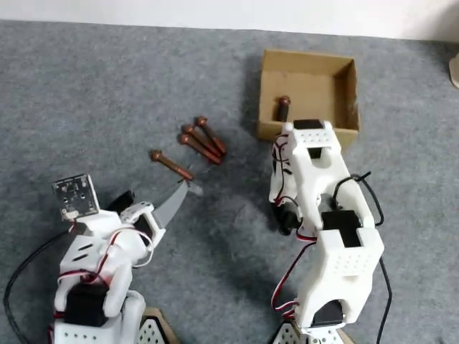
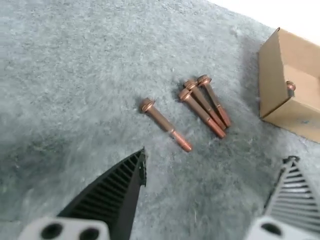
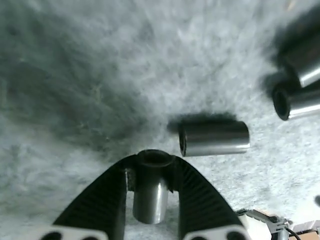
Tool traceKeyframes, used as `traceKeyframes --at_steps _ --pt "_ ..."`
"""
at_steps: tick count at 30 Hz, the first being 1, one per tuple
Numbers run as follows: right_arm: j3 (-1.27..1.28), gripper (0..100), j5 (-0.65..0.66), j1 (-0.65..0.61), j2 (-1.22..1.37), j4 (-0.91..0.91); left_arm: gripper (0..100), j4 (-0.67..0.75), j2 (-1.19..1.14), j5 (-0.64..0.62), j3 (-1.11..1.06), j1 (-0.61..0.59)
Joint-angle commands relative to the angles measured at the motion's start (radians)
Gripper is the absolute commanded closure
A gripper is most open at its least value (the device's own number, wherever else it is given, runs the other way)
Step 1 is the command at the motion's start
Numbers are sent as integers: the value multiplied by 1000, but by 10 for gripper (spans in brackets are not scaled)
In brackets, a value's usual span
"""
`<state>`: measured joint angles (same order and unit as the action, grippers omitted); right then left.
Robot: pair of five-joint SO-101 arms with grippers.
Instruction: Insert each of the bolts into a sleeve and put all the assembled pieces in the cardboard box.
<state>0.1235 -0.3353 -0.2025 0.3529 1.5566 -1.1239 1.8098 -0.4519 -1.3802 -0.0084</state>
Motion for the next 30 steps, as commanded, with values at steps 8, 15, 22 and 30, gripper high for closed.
traceKeyframes --at_steps 8,15,22,30 --pt "51 995 -6 -1 -68 -65 621 11 -492 -20 265 -15" --pt "54 995 -5 -1 -68 -67 621 170 -924 -184 397 -16" --pt "58 995 -3 -1 -68 -67 622 175 -1343 -348 648 -38" --pt "59 995 -5 -1 -65 -111 622 175 -1626 -489 837 -64"
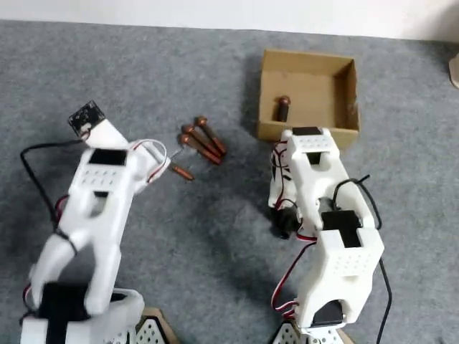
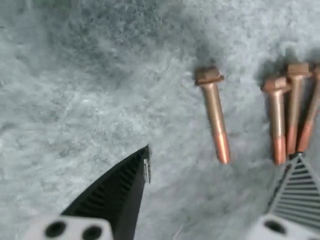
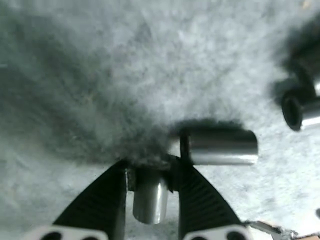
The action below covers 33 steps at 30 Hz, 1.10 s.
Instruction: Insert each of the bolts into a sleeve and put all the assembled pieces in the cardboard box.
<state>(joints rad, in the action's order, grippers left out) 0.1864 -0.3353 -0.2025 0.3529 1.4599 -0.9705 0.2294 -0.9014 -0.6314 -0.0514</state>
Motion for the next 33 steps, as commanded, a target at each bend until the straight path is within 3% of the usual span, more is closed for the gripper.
traceKeyframes --at_steps 1,7,18,25,33 --pt "-4 995 -5 -1 -65 -15 622 21 -68 -54 104 -21" --pt "-2 995 -5 -1 -67 -13 622 23 -183 -160 189 -38" --pt "-2 995 -5 -1 -67 -13 623 20 -461 -167 331 -30" --pt "-2 995 -5 -1 -67 -13 816 21 -501 -167 401 -31" --pt "-2 995 -5 -1 -67 -13 828 23 -570 -166 452 -30"
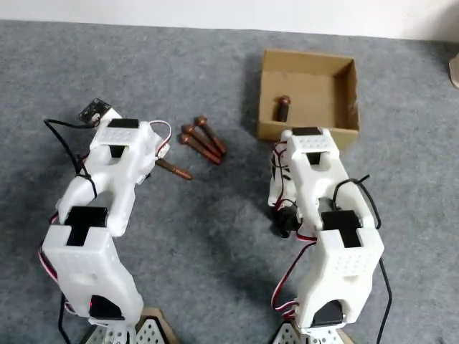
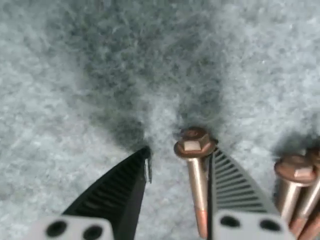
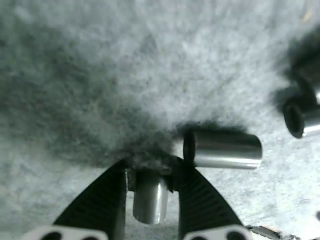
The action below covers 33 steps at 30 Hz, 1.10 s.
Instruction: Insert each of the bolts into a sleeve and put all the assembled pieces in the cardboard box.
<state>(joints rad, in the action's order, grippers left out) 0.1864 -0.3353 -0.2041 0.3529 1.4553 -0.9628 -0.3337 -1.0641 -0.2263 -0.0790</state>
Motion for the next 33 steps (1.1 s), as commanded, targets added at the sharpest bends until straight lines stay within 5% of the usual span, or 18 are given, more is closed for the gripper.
traceKeyframes --at_steps 1,19,24,26,33 --pt "-2 995 -5 1 -67 -8 828 15 -19 -3 54 -2" --pt "-2 995 -8 1 -62 -10 834 14 -70 -51 91 77" --pt "-2 995 -5 1 -64 -8 998 14 -73 -57 136 87" --pt "-2 995 -5 1 -68 -5 979 12 -73 -52 140 85" --pt "-12 995 -3 1 -73 64 996 9 -51 117 142 105"
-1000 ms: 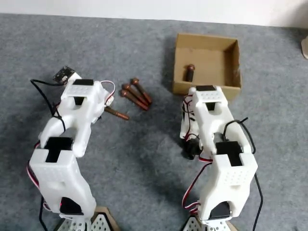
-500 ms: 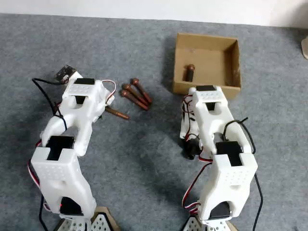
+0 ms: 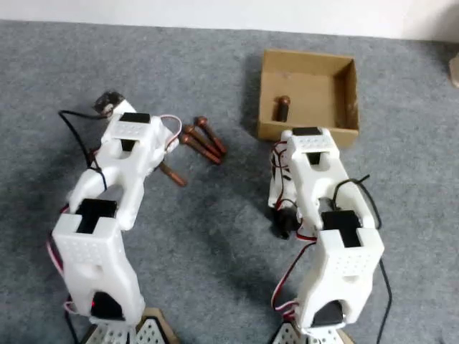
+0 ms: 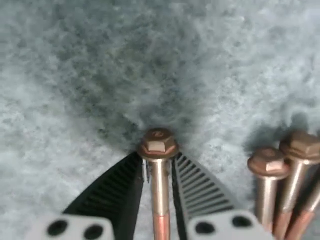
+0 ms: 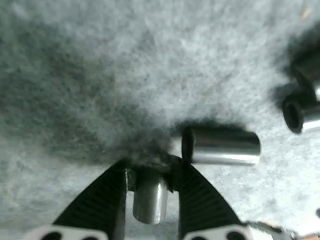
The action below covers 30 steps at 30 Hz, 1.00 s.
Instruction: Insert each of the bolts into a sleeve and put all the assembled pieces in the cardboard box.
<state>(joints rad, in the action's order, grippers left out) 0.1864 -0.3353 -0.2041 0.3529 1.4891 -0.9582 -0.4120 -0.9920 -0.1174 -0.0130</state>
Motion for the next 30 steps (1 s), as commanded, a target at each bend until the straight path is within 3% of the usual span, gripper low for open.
traceKeyframes --at_steps 1,6,11,17,22,26,30 --pt "-12 995 -3 1 -73 33 996 5 44 49 24 41" --pt "5 995 -3 1 -171 47 996 -28 228 52 -25 42" --pt "174 995 -9 -4 -367 -45 996 8 481 107 -214 58" --pt "410 995 -5 -5 -581 -318 996 270 699 203 -512 84" --pt "576 995 -3 -7 -708 -555 996 505 842 359 -697 87" --pt "696 995 14 -27 -789 -725 996 586 943 450 -777 125" --pt "835 995 130 -116 -883 -851 996 612 1012 531 -796 166"
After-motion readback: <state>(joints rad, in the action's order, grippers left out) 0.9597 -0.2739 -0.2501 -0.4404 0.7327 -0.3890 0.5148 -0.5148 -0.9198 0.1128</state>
